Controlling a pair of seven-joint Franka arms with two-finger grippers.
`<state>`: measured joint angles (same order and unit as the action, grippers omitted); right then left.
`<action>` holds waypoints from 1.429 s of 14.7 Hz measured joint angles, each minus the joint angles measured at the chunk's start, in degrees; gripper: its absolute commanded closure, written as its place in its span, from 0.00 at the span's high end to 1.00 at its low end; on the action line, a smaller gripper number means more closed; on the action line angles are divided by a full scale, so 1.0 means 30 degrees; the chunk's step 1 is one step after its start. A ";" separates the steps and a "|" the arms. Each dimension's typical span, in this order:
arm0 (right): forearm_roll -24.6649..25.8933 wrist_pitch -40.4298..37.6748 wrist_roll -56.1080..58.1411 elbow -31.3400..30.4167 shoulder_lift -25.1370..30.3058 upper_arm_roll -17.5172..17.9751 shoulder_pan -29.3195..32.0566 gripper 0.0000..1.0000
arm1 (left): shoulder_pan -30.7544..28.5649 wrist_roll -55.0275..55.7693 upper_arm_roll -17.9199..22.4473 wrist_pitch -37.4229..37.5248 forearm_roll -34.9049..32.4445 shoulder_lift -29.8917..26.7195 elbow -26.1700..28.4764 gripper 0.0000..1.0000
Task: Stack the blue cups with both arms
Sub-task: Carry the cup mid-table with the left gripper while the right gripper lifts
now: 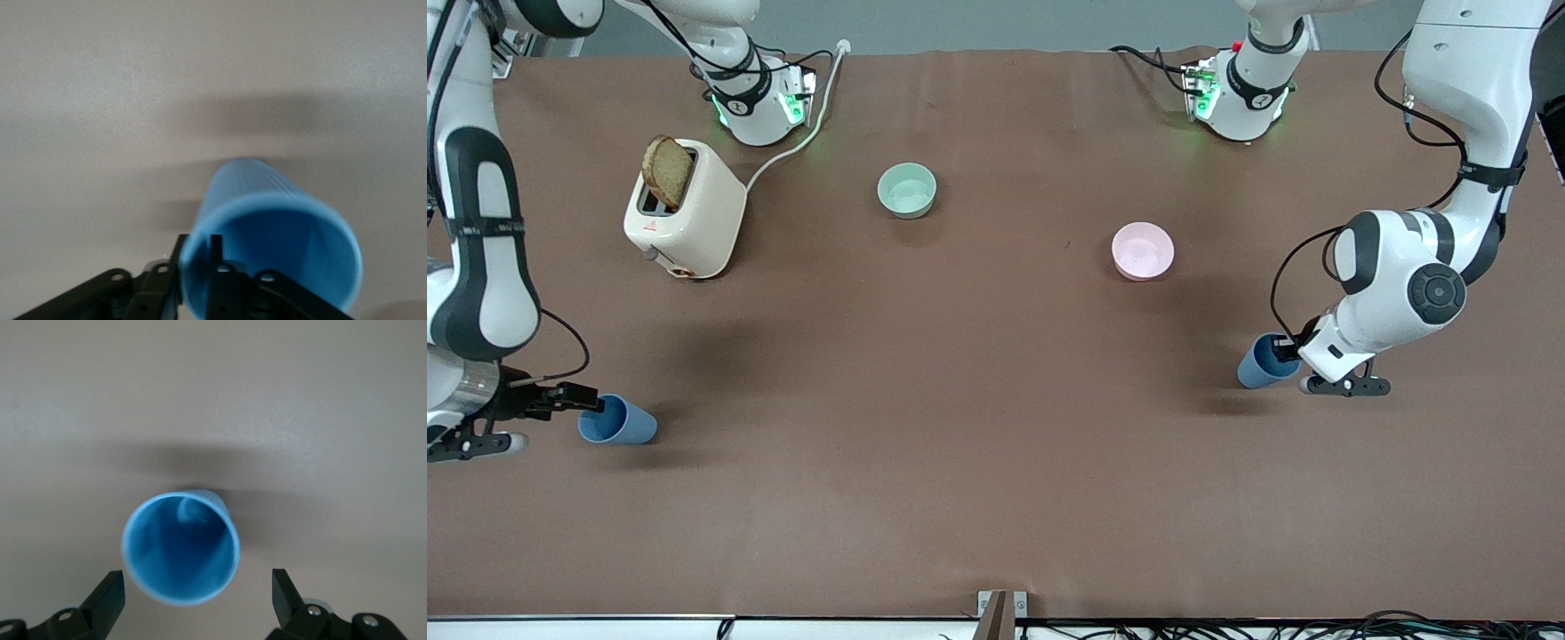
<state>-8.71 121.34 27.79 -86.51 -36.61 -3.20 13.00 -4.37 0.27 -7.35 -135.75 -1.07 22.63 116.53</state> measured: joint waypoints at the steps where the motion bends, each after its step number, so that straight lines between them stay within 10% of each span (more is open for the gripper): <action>1: -0.0415 0.0097 0.0640 0.0017 -0.0351 -0.0002 0.0221 0.82 | -0.0020 0.0082 -0.0250 -0.0009 0.0002 -0.0001 -0.0149 0.01; 4: -0.1441 0.0157 0.2162 0.0036 -0.0752 -0.0004 0.0681 0.16 | -0.0012 0.2150 -0.1784 0.0037 0.0002 -0.0016 -0.0945 0.00; 5: -0.1535 0.0208 0.2246 0.0037 -0.0765 -0.0002 0.0712 0.07 | 0.0006 0.3234 -0.2536 0.0265 0.0003 -0.0020 -0.1305 0.00; 10: -0.1569 0.0308 0.2249 0.0045 -0.0780 0.0099 0.0700 0.00 | 0.1950 1.0804 -0.5236 0.1793 0.0003 0.0090 -0.3266 0.00; 17: -0.1417 -0.0336 0.2211 0.0870 -0.0029 0.0149 0.0135 0.00 | 0.8624 1.9519 -0.4912 0.1744 -0.0078 0.4717 -0.8014 0.01; 21: 0.1842 -0.3493 -0.0669 0.1221 0.3021 0.0184 -0.0824 0.01 | 0.9406 2.0060 -0.4651 0.1723 -0.0342 0.6434 -0.9402 0.14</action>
<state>-3.19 110.86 25.78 -82.85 -27.55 -2.65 10.53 23.85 60.45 -21.30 -130.58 -2.09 41.93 88.32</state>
